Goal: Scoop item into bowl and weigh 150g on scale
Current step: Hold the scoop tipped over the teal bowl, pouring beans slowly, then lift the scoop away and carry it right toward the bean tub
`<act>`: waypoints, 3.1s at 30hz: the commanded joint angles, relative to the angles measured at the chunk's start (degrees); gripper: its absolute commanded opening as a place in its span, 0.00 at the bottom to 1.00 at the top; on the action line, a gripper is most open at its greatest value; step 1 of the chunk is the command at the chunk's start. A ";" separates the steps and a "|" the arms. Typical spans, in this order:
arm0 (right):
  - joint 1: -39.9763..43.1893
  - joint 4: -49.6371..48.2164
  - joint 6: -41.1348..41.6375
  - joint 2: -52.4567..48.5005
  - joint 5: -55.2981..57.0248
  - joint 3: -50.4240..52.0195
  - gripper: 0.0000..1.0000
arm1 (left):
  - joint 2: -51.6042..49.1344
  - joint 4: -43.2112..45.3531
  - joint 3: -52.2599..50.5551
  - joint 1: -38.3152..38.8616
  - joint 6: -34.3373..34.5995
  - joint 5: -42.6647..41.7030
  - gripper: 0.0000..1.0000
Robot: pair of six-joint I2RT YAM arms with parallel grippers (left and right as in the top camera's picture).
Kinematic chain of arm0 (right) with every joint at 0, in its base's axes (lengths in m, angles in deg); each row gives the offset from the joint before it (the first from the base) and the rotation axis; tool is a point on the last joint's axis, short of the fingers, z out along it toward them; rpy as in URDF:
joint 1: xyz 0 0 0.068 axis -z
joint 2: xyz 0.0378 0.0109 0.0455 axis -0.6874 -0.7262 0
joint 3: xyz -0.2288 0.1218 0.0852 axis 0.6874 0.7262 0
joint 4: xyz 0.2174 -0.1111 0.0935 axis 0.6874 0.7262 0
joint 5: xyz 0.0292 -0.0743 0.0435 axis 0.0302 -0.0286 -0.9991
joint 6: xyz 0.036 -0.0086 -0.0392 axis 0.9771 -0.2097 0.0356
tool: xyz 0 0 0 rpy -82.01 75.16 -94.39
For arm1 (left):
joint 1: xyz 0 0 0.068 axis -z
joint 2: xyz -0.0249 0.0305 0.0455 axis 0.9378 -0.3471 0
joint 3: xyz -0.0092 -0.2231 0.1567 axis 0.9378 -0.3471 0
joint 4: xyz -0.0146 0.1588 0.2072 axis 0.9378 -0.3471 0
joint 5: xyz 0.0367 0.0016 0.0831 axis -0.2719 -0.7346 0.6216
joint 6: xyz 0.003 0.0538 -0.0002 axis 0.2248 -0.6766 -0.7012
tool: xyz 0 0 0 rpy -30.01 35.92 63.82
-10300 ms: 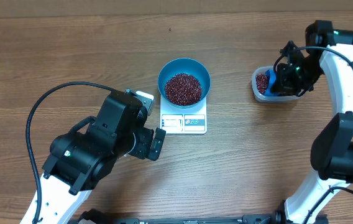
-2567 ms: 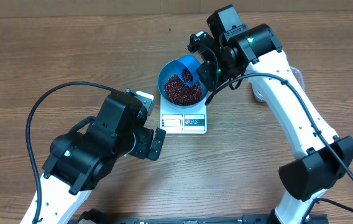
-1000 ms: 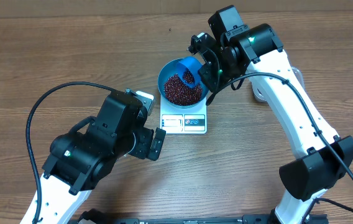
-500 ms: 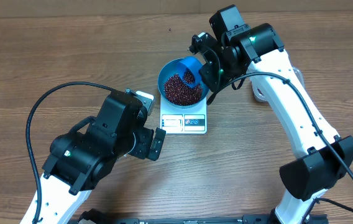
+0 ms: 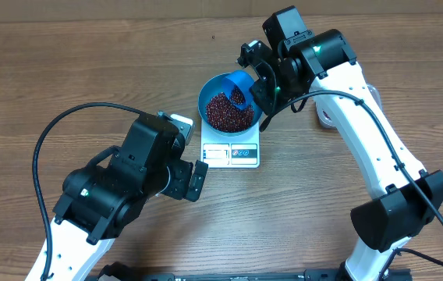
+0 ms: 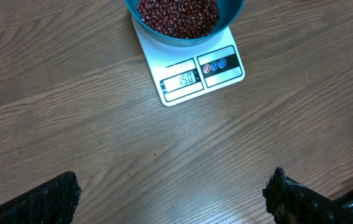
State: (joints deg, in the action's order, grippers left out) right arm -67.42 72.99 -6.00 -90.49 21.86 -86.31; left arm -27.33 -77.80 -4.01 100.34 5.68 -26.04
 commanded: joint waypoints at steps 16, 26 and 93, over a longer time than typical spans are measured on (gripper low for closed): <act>11.78 -0.09 -0.26 2.71 -17.44 -1.73 0.04 | 0.39 0.20 1.18 -0.26 0.83 0.00 0.99; 44.98 -0.66 -6.80 2.71 -57.37 -1.73 0.04 | 0.39 0.20 1.18 -0.26 0.83 -0.02 0.99; 37.57 13.77 12.74 2.71 5.97 -1.68 0.04 | 0.39 0.20 1.18 -0.26 0.83 -0.02 1.00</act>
State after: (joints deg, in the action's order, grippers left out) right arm -27.11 87.55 3.77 -90.18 21.03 -86.37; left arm -27.33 -77.80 -4.01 100.34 5.68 -26.06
